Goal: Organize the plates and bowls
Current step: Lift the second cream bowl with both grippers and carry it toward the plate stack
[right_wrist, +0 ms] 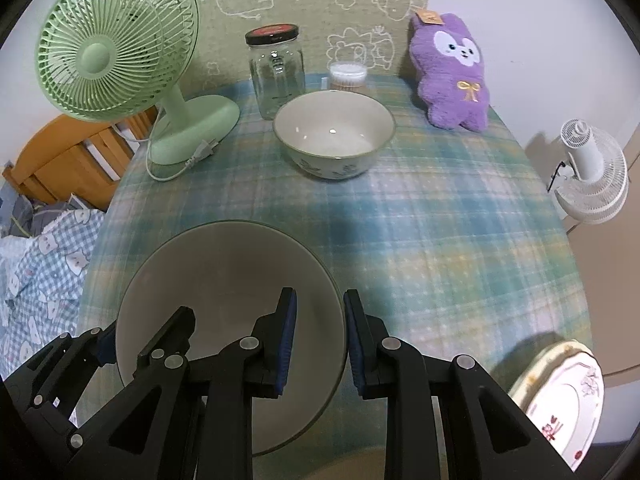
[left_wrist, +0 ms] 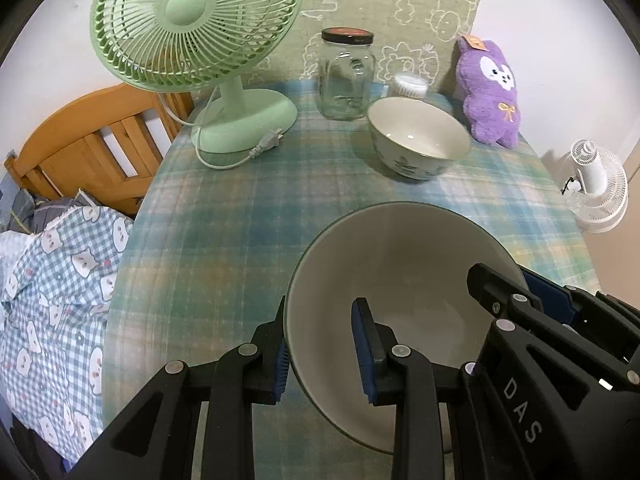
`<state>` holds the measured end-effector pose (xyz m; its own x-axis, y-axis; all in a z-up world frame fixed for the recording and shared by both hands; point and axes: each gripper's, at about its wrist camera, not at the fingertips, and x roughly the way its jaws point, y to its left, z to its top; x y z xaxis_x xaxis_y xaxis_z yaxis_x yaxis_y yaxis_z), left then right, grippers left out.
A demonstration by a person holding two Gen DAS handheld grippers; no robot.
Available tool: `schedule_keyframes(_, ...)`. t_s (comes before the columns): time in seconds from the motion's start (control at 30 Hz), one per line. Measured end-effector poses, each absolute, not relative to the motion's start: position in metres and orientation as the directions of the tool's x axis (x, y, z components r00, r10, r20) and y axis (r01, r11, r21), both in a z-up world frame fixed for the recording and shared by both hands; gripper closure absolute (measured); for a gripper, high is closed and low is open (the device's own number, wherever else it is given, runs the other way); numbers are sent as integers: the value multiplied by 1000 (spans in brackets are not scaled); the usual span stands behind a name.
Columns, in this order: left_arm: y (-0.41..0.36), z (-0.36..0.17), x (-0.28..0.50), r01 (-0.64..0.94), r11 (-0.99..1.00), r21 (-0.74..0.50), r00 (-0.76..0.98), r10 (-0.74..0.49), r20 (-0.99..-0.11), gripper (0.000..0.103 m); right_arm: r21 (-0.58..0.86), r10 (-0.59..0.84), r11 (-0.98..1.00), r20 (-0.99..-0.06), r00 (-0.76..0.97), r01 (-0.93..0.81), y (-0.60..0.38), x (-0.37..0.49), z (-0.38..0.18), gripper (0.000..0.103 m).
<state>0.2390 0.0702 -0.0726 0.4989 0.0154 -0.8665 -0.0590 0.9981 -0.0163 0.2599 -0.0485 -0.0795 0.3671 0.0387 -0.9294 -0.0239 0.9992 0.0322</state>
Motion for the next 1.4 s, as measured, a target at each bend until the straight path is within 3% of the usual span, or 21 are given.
schedule_keyframes(0.7, 16, -26, 184, -93, 996, 4, 557, 55, -828, 76, 71, 81, 997, -900, 429, -40, -101, 205, -21, 76)
schedule_keyframes(1.4, -16, -59, 142, -138, 990, 0, 487, 68, -871, 76, 80, 97, 995, -931, 352, -61, -131, 157, -49, 76)
